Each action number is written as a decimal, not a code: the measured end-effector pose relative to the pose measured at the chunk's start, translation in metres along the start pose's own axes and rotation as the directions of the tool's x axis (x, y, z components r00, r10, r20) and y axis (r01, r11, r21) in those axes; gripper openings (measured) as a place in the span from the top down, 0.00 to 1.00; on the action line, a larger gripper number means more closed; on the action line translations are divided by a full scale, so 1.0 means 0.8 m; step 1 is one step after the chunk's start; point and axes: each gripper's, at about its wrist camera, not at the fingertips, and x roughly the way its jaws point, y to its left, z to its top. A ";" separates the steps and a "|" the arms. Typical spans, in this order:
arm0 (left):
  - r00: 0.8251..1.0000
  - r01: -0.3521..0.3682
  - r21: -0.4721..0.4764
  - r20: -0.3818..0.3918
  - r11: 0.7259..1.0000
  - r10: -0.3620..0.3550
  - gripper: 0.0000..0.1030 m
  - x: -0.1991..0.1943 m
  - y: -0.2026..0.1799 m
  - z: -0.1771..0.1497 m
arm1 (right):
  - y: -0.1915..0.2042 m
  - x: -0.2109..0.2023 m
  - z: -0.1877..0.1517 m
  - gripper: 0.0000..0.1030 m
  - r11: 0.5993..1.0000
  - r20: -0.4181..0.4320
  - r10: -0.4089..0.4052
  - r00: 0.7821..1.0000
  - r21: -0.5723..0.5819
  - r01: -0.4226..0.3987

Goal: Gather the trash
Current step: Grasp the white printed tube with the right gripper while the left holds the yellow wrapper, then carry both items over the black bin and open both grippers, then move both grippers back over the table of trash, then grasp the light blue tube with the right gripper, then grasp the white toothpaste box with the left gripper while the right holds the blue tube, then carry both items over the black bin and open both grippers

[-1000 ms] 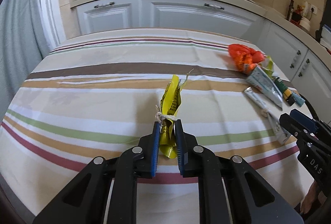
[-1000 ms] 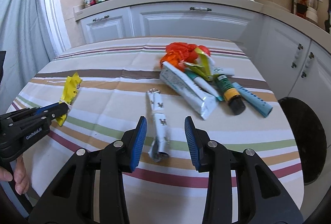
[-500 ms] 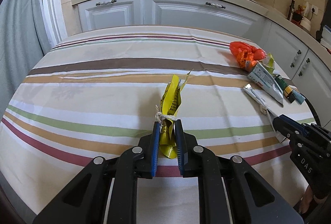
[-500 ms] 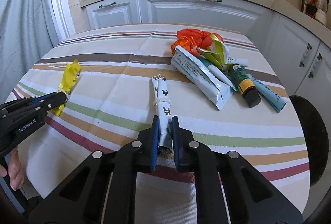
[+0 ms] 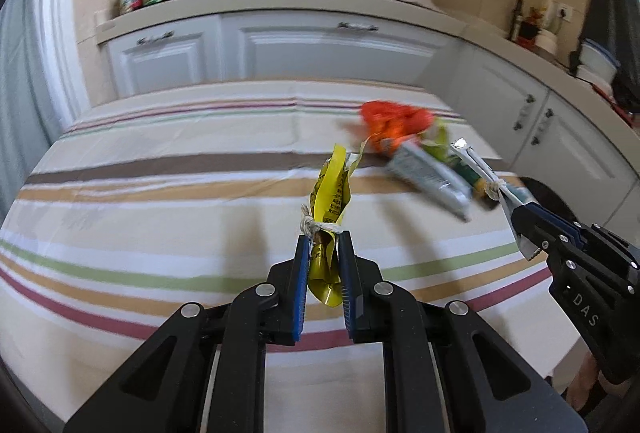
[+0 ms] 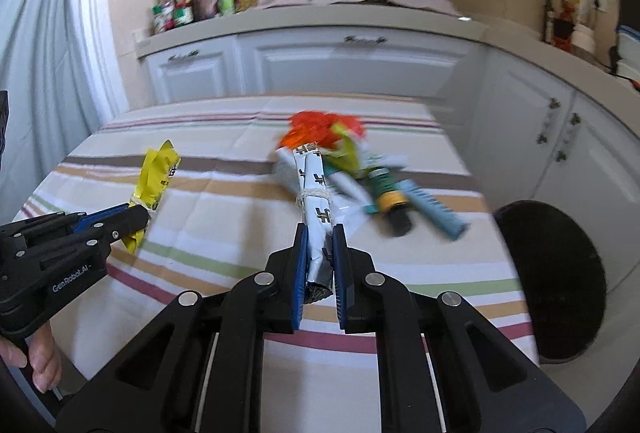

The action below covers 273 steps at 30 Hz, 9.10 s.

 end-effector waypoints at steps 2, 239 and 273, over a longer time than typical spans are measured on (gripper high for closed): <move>1.000 0.022 0.024 0.009 0.999 -0.022 0.85 0.001 -0.017 0.005 | -0.019 -0.008 0.001 0.88 0.999 0.014 -0.026 1.000 0.022 0.026; 0.922 0.352 0.305 0.047 0.885 -0.383 0.72 0.048 -0.304 0.084 | -0.312 -0.080 -0.019 0.93 0.846 0.029 -0.430 0.902 0.362 0.392; 0.962 0.235 0.417 0.028 0.878 -0.271 0.38 0.131 -0.389 0.072 | -0.386 -0.012 -0.040 0.66 0.792 -0.043 -0.462 0.886 0.428 0.434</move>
